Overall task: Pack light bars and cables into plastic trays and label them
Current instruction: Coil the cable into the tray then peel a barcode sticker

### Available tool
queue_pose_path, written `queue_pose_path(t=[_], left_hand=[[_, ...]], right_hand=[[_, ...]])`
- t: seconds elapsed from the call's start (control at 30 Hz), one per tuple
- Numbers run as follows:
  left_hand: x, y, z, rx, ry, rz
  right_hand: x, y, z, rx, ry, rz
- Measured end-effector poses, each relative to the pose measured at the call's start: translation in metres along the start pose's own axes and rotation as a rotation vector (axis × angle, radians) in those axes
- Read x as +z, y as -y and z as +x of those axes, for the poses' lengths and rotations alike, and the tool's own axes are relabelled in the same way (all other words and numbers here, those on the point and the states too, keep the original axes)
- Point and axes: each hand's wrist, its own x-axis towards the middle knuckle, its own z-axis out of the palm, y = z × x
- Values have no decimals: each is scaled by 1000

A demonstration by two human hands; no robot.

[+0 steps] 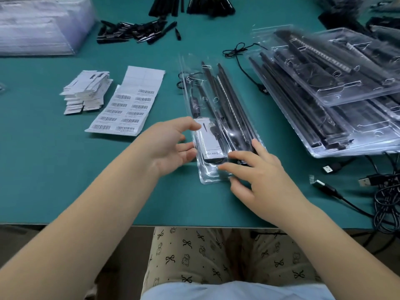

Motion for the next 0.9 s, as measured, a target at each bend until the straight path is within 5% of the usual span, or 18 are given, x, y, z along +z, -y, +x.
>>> queue_pose_path(t=[0.1,0.27,0.33,0.53,0.67,0.9], left_hand=[[-3,-9,7,77,13,461],[-6,-18,47,674,-193,1493],[2,-16,64,687,-184,1645],[13,-40,111,554,-361,1020],[4,-78,139,395,-296,485],[-5,-90,158,376,-321,675]], right_hand=[[-2,2,2,3,29,-51],[-4,3,4,19,93,-116],[-5,2,4,5,93,-112],[-5,1,4,-65,35,-117],[-4,-2,5,-143,-51,-166],[4,-10,8,-225,-189,-226]])
